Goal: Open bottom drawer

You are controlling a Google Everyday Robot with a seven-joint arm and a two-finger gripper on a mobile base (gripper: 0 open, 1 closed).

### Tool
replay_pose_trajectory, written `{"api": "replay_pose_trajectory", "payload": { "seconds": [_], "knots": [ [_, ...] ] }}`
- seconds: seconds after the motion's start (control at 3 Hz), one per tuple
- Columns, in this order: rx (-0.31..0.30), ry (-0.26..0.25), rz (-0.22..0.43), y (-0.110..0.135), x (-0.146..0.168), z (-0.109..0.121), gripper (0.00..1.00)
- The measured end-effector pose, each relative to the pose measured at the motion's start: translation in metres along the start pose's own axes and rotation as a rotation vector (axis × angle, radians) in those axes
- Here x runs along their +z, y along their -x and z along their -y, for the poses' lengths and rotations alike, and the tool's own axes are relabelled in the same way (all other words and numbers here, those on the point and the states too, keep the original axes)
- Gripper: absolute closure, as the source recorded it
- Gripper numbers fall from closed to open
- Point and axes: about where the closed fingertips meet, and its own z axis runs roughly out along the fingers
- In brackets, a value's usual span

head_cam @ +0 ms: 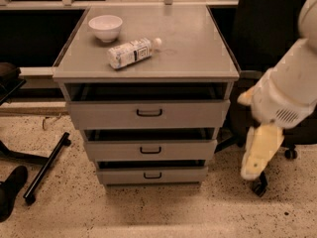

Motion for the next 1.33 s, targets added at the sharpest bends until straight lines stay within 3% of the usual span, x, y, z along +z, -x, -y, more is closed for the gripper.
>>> {"api": "replay_pose_trajectory", "payload": {
  "seconds": [0.33,0.67,1.0,1.33],
  "knots": [
    [0.010,0.211,0.051,-0.006,0.089,-0.047,0.00],
    [0.015,0.245,0.042,-0.011,0.101,-0.057,0.00],
    [0.015,0.245,0.042,-0.011,0.101,-0.057,0.00],
    [0.002,0.285,0.067,-0.015,0.139,-0.055,0.00]
  ]
}}
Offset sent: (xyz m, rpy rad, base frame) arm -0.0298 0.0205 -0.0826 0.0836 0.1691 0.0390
